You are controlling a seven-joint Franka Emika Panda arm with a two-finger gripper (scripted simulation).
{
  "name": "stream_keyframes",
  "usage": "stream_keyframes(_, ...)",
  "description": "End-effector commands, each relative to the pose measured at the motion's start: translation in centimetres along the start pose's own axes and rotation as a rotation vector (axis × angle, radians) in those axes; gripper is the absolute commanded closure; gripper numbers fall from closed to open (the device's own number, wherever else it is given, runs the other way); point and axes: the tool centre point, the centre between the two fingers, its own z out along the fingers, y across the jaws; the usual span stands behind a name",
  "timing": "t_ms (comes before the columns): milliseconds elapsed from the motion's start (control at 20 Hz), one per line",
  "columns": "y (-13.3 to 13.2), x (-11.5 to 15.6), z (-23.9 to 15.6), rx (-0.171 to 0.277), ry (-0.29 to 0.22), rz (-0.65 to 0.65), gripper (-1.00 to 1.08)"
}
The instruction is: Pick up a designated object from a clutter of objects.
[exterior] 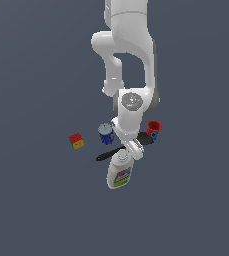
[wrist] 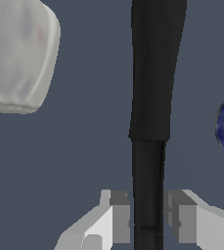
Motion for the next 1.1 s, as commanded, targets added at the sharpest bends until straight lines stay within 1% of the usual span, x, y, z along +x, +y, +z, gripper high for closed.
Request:
stream_keyframes(0, -0.3, 0.1, -1.8, 0.003, 0.001, 0.001, 1.08)
stream_keyframes(250, -0.9, 0.3, -6.2, 0.002, 0.002, 0.001, 1.08)
stream_keyframes(1050, -3.6, 0.9, -22.4, 0.001, 0.003, 0.002, 1.08)
